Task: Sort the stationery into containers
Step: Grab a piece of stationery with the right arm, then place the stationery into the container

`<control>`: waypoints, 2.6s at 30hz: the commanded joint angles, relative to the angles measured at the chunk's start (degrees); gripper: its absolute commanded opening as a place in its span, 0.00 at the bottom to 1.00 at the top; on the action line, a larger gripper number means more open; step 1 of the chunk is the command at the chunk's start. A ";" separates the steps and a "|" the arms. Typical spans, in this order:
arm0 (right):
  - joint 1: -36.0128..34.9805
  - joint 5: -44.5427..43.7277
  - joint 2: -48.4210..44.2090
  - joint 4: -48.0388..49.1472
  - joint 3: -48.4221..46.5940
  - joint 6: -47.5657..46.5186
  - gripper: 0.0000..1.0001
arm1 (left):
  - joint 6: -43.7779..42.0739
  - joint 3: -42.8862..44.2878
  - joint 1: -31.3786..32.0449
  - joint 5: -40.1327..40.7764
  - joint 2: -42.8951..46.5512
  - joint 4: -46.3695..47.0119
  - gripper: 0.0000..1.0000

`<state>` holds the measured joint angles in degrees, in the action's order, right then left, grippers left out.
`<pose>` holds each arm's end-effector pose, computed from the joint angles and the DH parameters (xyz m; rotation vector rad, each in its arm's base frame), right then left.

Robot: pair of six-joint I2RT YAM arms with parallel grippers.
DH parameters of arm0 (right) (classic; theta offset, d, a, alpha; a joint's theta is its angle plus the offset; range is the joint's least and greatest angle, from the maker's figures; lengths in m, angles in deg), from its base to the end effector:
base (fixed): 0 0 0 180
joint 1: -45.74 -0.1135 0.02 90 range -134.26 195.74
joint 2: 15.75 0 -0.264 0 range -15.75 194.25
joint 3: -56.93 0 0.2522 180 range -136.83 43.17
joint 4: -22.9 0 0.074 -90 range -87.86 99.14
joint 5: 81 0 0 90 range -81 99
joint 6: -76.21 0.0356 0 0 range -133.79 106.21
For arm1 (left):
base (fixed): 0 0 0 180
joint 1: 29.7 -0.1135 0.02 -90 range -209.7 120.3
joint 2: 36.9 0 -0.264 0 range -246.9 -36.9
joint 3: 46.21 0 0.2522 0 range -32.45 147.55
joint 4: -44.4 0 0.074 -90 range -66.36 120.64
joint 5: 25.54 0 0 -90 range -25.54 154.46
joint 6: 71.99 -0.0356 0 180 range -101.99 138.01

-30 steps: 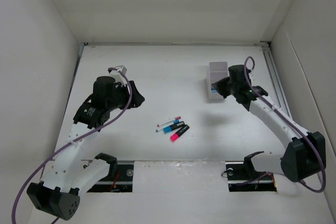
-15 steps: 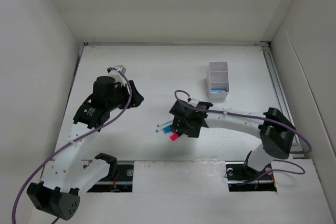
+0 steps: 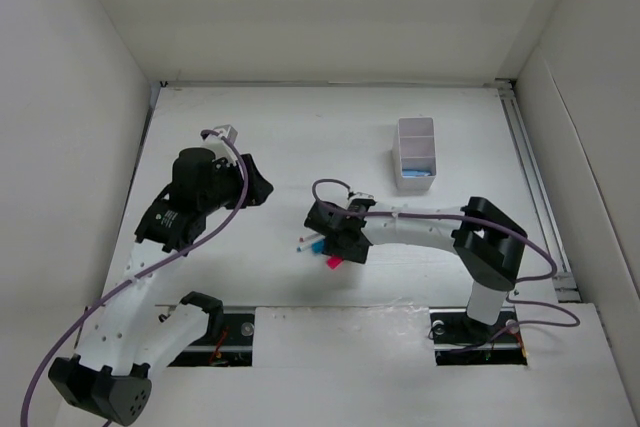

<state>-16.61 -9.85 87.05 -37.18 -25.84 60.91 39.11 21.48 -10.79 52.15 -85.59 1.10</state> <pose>0.1652 0.2905 0.1785 0.3378 2.7524 0.0547 0.1710 -0.0666 0.3491 0.1031 2.0438 -0.6578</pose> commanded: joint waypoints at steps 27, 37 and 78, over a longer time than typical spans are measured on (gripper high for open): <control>25.72 0.78 -22.47 -1.09 -8.14 -12.10 0.14 | 0.43 -0.76 0.16 -3.42 0.35 2.38 0.51; 51.87 41.47 -14.12 20.44 -11.07 -7.57 0.14 | 0.96 0.47 0.16 -2.37 0.35 2.38 0.51; 64.19 50.23 -7.80 50.11 7.67 21.98 0.19 | 1.49 -0.58 0.16 -1.31 0.87 2.91 0.51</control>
<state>47.17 40.92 78.48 10.01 -17.36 80.93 40.22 21.13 -10.79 50.31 -85.48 2.15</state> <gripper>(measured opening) 0.371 0.512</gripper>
